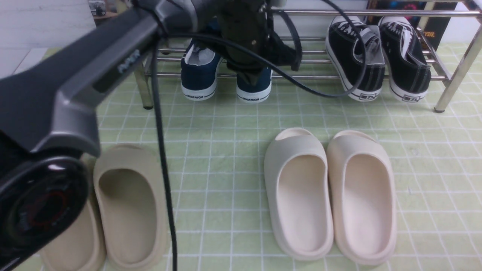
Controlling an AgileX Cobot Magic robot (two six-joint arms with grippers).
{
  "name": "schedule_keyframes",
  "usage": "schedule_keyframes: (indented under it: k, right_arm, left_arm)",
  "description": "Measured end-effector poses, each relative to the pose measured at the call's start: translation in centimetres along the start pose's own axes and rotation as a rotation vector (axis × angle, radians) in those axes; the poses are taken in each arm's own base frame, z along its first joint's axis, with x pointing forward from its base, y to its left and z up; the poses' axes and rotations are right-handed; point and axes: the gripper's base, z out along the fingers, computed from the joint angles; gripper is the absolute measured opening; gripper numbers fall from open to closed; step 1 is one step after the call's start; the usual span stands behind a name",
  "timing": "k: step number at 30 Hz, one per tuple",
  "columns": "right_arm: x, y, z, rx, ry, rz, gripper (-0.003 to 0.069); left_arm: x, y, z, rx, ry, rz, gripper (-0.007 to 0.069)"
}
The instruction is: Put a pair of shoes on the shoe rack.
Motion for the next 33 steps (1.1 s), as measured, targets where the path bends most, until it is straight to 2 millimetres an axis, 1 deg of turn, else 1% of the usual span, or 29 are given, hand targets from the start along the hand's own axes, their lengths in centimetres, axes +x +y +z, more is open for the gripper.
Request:
schedule_keyframes:
  k: [1, 2, 3, 4, 5, 6, 7, 8, 9, 10, 11, 12, 13, 14, 16, 17, 18, 19, 20, 21, 25, 29, 30, 32, 33]
  right_arm:
    - [0.0, 0.0, 0.0, 0.0, 0.0, 0.0, 0.0239]
    - [0.0, 0.0, 0.0, 0.0, 0.0, 0.0, 0.0239]
    - [0.0, 0.0, 0.0, 0.0, 0.0, 0.0, 0.0239]
    - [0.0, 0.0, 0.0, 0.0, 0.0, 0.0, 0.0239]
    - [0.0, 0.0, 0.0, 0.0, 0.0, 0.0, 0.0239]
    - [0.0, 0.0, 0.0, 0.0, 0.0, 0.0, 0.0239]
    - [0.0, 0.0, 0.0, 0.0, 0.0, 0.0, 0.0239]
    - [0.0, 0.0, 0.0, 0.0, 0.0, 0.0, 0.0239]
    - [0.0, 0.0, 0.0, 0.0, 0.0, 0.0, 0.0239]
    - [0.0, 0.0, 0.0, 0.0, 0.0, 0.0, 0.0239]
    - [0.0, 0.0, 0.0, 0.0, 0.0, 0.0, 0.0239]
    - [0.0, 0.0, 0.0, 0.0, 0.0, 0.0, 0.0239]
    - [0.0, 0.0, 0.0, 0.0, 0.0, 0.0, 0.0239]
    - [0.0, 0.0, 0.0, 0.0, 0.0, 0.0, 0.0239]
    - [0.0, 0.0, 0.0, 0.0, 0.0, 0.0, 0.0239]
    - [0.0, 0.0, 0.0, 0.0, 0.0, 0.0, 0.0239]
    - [0.0, 0.0, 0.0, 0.0, 0.0, 0.0, 0.0239]
    - [0.0, 0.0, 0.0, 0.0, 0.0, 0.0, 0.0239]
    - [0.0, 0.0, 0.0, 0.0, 0.0, 0.0, 0.0239]
    - [0.0, 0.0, 0.0, 0.0, 0.0, 0.0, 0.0239]
    - [0.0, 0.0, 0.0, 0.0, 0.0, 0.0, 0.0239]
    - [0.0, 0.0, 0.0, 0.0, 0.0, 0.0, 0.0239]
    - [0.0, 0.0, 0.0, 0.0, 0.0, 0.0, 0.0239]
    - [0.0, 0.0, 0.0, 0.0, 0.0, 0.0, 0.0239]
    - [0.0, 0.0, 0.0, 0.0, 0.0, 0.0, 0.0239]
  left_arm:
    - [0.0, 0.3, -2.5, 0.009, -0.037, 0.008, -0.0013]
    - [0.1, 0.5, -4.1, 0.014, -0.062, 0.007, -0.0013]
    - [0.3, 0.8, -6.3, 0.02, -0.096, 0.005, -0.0013]
    - [0.4, 0.9, -7.2, 0.023, -0.111, 0.003, -0.0013]
    - [1.5, 1.6, -11.3, 0.034, -0.17, -0.004, -0.0013]
    - [2.5, 2.1, -13.8, 0.04, -0.204, -0.009, -0.0013]
    - [2.5, 2.1, -13.8, 0.041, -0.207, -0.01, -0.0013]
    - [4.4, 2.9, -16.8, 0.054, -0.268, -0.031, -0.0013]
    - [5.3, 3.2, -17.8, 0.063, -0.311, -0.042, -0.0013]
    - [5.6, 3.3, -18.0, 0.062, -0.309, -0.046, -0.0013]
    - [7.7, 3.9, -19.1, 0.068, -0.376, -0.062, -0.0013]
    - [9.2, 4.3, -19.4, 0.071, -0.416, -0.073, -0.0013]
    - [11.1, 4.6, -19.3, 0.081, -0.46, -0.089, -0.0013]
    - [12.0, 4.8, -19.2, 0.089, -0.498, -0.099, -0.0013]
    - [15.1, 5.3, -18.4, 0.111, -0.559, -0.118, -0.0013]
    - [17.6, 5.5, -17.3, 0.127, -0.583, -0.126, -0.0013]
    - [19.3, 5.7, -16.4, 0.143, -0.603, -0.131, -0.0013]
    - [19.5, 5.7, -16.3, 0.151, -0.619, -0.131, -0.0013]
    - [21.2, 5.8, -15.3, 0.162, -0.619, -0.134, -0.0013]
    - [23.6, 5.9, -13.7, 0.19, -0.634, -0.148, -0.0013]
    - [28.7, 6.2, -10.5, 0.224, -0.622, -0.164, -0.0013]
    - [32.5, 6.6, -8.3, 0.247, -0.598, -0.197, -0.0013]
    - [32.6, 6.6, -8.2, 0.248, -0.596, -0.199, -0.0013]
    - [34.4, 6.8, -7.5, 0.261, -0.581, -0.239, -0.0013]
    - [34.5, 6.8, -7.5, 0.261, -0.581, -0.24, -0.0013]
